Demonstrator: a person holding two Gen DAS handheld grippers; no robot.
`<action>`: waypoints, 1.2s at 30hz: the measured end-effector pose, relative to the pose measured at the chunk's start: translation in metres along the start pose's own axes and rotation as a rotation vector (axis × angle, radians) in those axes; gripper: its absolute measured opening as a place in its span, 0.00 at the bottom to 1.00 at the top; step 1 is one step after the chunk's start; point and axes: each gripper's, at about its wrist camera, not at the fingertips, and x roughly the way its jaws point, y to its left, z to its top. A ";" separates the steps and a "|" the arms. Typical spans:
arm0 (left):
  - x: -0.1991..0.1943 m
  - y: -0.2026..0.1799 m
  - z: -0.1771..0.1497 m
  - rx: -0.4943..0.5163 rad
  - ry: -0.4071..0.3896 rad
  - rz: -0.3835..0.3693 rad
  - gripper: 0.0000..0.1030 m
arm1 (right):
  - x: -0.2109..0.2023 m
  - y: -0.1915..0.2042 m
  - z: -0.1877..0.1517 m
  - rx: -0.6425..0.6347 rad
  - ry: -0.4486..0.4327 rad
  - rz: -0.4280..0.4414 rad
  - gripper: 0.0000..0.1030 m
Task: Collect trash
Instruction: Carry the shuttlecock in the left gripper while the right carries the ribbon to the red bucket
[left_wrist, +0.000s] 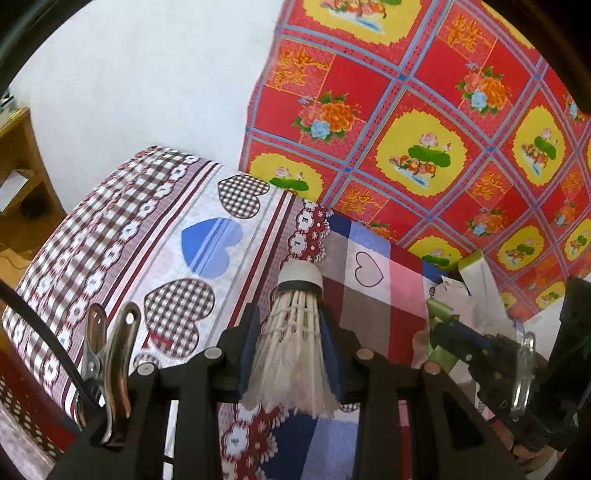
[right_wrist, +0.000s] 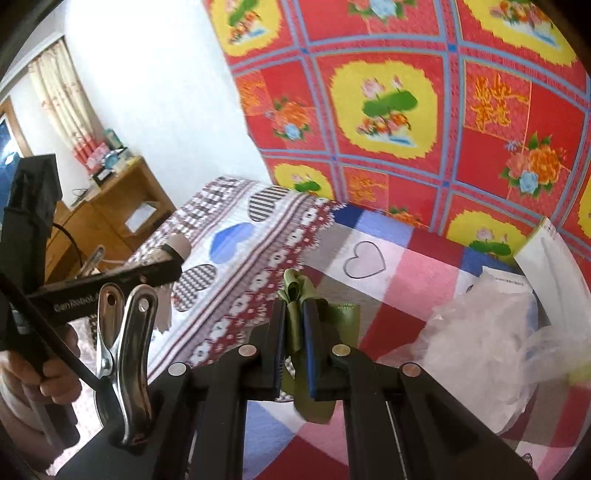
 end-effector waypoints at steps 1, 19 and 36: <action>-0.005 0.001 -0.003 -0.005 -0.005 0.004 0.33 | -0.001 0.002 -0.001 0.000 -0.003 0.006 0.10; -0.064 0.034 -0.028 -0.048 -0.058 0.058 0.33 | -0.001 0.069 -0.006 -0.058 -0.009 0.077 0.10; -0.109 0.134 -0.025 -0.014 -0.053 0.031 0.33 | 0.017 0.184 -0.008 -0.032 -0.041 0.056 0.10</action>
